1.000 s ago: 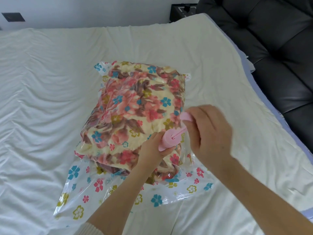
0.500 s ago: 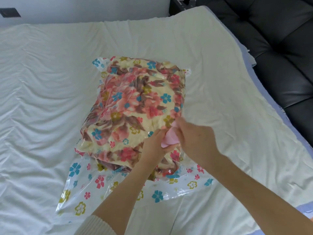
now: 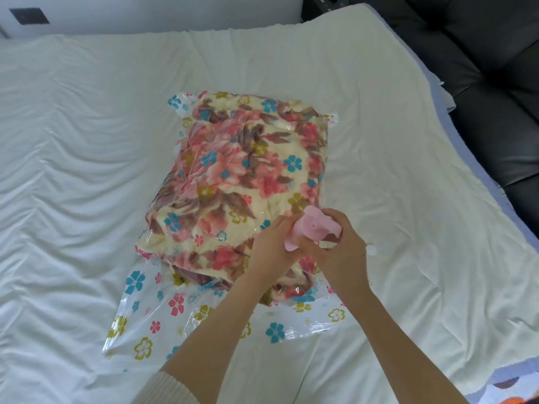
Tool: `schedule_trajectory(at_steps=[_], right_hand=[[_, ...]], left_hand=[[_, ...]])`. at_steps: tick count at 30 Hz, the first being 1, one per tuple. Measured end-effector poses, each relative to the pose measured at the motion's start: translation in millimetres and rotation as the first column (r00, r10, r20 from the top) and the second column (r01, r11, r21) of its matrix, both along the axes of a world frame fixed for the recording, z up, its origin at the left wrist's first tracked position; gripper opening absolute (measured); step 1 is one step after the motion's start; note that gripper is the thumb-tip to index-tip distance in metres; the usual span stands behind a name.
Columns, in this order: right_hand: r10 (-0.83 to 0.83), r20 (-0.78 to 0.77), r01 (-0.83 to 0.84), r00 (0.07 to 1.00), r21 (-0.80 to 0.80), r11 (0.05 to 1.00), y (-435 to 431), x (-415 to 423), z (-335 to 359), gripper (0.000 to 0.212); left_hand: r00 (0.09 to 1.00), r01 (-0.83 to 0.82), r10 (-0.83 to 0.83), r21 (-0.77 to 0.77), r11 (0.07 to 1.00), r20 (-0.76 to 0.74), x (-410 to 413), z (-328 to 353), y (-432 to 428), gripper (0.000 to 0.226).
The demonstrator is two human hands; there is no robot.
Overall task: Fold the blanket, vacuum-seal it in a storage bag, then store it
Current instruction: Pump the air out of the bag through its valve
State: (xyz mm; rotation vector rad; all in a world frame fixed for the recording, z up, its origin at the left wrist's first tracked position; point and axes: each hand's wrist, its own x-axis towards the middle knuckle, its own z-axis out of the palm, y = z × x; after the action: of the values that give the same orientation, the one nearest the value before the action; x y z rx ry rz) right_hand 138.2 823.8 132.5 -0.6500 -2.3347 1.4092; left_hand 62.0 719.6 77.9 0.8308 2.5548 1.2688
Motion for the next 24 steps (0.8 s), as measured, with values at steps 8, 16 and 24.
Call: schedule_trajectory(at_steps=[8,16,24], right_hand=[[0.039,-0.059,-0.032,0.998,0.106,0.994,6,-7,13,0.046],[0.696,0.283,-0.747,0.660,0.155,0.646,52,-23,40,0.049],[0.648,0.328,-0.711,0.687,0.121,0.692,95,-50,124,0.059]], left_hand=[[0.991,0.057,0.016,-0.537,0.842,0.130,-6,-49,-42,0.104],[0.997,0.070,-0.062,-0.609,0.790,0.035,-6,-55,-46,0.098],[0.992,-0.092,0.110,-0.251,0.964,0.057,-13,-24,-12,0.043]])
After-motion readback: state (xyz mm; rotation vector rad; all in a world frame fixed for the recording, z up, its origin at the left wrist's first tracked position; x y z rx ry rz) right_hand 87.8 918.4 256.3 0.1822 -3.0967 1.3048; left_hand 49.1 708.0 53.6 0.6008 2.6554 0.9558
